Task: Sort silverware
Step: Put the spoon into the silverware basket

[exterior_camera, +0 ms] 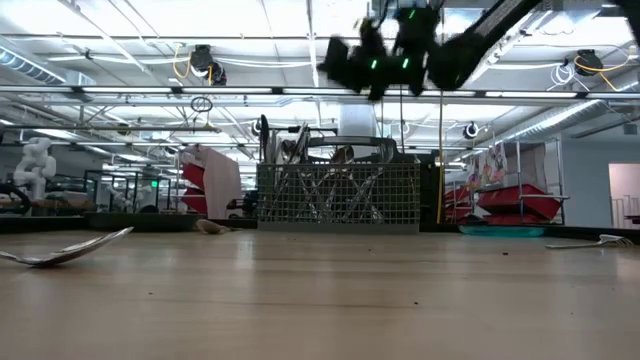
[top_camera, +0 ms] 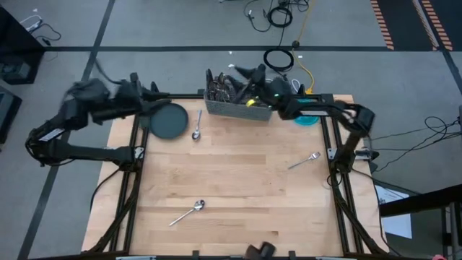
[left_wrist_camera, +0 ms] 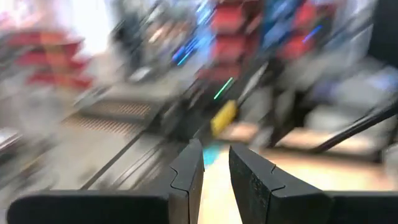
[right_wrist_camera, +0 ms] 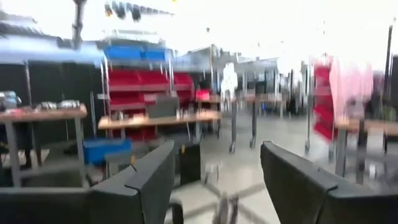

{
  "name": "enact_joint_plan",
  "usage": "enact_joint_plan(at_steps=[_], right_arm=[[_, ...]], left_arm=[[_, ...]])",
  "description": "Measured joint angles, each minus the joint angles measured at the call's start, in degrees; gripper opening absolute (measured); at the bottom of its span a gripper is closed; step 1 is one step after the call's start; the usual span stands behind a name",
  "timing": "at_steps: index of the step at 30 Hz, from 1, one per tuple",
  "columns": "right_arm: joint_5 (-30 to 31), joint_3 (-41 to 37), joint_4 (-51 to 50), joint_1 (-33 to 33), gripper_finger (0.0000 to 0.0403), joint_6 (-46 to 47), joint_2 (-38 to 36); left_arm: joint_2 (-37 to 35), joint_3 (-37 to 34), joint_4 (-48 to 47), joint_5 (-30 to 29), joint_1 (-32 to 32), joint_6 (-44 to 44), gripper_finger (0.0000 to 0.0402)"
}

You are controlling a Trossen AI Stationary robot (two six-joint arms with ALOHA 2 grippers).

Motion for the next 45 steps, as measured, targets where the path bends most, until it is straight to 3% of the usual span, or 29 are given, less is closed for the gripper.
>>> enact_joint_plan(at_steps=[4, 8, 10, 13, 18, 23, 28, 33, 38, 41, 45], right_arm=[[-0.06, 0.09, -6.7, 0.58, 0.0223, -5.87, -11.24], [3.06, 0.23, -21.52, 1.22, 0.0222, -11.34, -22.91], [4.99, 0.23, -28.63, 2.09, 0.0222, -14.0, -27.79], [7.71, 0.19, -35.7, 3.3, 0.0222, -16.27, -34.21], [11.16, 0.19, -41.87, 5.15, 0.0222, -18.78, -42.89], [12.51, 0.19, -47.46, 6.08, 0.0222, -18.95, -48.96], [13.57, 0.17, -52.76, 6.07, 0.0222, -18.46, -51.94], [13.55, 0.14, -54.97, 6.07, 0.0222, -18.02, -52.43], [13.46, 0.14, -55.17, 6.07, 0.0222, -17.99, -51.57], [13.38, 0.14, -55.17, 6.07, 0.0222, -17.72, -50.91], [13.11, 0.14, -55.42, 6.07, 0.0222, -15.95, -50.15]], left_arm=[[5.64, 0.0, -6.64, -14.68, 0.02, 0.71, 0.0086], [14.4, 0.0, -7.52, -30.0, 0.21, -9.37, 0.0086], [19.79, 0.0, -7.48, -34.86, 0.73, -14.02, 0.0086], [28.47, 0.0, -8.63, -36.86, 2.34, -17.96, 0.0086], [41.86, -0.04, -15.03, -34.7, 3.91, -27.52, 0.0086], [49.19, -0.19, -16.86, -30.43, 3.93, -35.68, 0.0086], [48.6, -8.14, -7.16, -21.83, 4.76, -40.33, 0.0086], [44.82, -19.03, -3.85, -18.66, 7.6, -48.24, 0.0086], [42.13, -26.98, 9.81, -8.5, 11.3, -52.64, 0.0086], [42.25, -27.75, 15.19, -7.23, 12.44, -51.26, 0.0086], [42.18, -27.61, 15.89, -9.92, 14.0, -47.9, 0.0086]])
